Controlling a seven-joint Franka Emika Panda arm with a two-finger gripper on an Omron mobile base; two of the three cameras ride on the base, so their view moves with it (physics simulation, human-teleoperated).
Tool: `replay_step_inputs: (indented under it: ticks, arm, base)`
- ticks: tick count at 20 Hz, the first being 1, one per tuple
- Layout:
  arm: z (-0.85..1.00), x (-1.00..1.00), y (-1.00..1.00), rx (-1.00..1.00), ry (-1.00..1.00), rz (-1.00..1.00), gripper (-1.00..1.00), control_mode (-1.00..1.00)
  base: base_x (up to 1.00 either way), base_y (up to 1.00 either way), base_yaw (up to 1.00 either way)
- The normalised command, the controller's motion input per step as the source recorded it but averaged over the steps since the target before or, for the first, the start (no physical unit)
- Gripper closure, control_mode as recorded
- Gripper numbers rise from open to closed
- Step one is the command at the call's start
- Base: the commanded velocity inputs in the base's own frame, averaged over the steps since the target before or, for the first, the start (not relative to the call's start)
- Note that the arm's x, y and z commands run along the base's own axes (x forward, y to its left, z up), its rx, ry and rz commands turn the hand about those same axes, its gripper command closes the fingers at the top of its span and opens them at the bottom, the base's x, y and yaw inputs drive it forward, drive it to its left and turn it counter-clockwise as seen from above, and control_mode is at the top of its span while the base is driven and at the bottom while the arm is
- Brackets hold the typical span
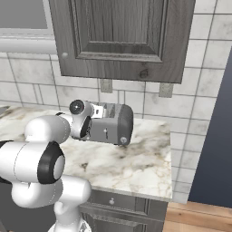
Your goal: Start the toaster. Once the lever pops up, take the bread to the plate on the dining counter.
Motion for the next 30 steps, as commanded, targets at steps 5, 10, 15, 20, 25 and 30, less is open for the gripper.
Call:
replay_step_inputs:
  ticks: [5, 10, 15, 20, 25, 30]
  arm:
    - [0.0, 0.0, 0.0, 0.0, 0.0, 0.0, -1.0, -1.0]
    - [0.0, 0.0, 0.0, 0.0, 0.0, 0.0, -1.0, -1.0]
    - [0.0, 0.0, 0.0, 0.0, 0.0, 0.0, -1.0, -1.0]
    - [0.0, 0.0, 0.0, 0.0, 0.0, 0.0, -1.0, -1.0]
    - [0.0, 0.0, 0.0, 0.0, 0.0, 0.0, -1.0, -1.0]
    - [0.0, 0.0, 0.0, 0.0, 0.0, 0.0, -1.0, -1.0]
  base:
    - [0.0, 0.0, 0.0]
    - [0.0, 0.0, 0.0]
    - [0.0, 0.0, 0.0]
    - [0.0, 0.0, 0.0]
    - [0.0, 0.0, 0.0]
    - [0.0, 0.0, 0.0]
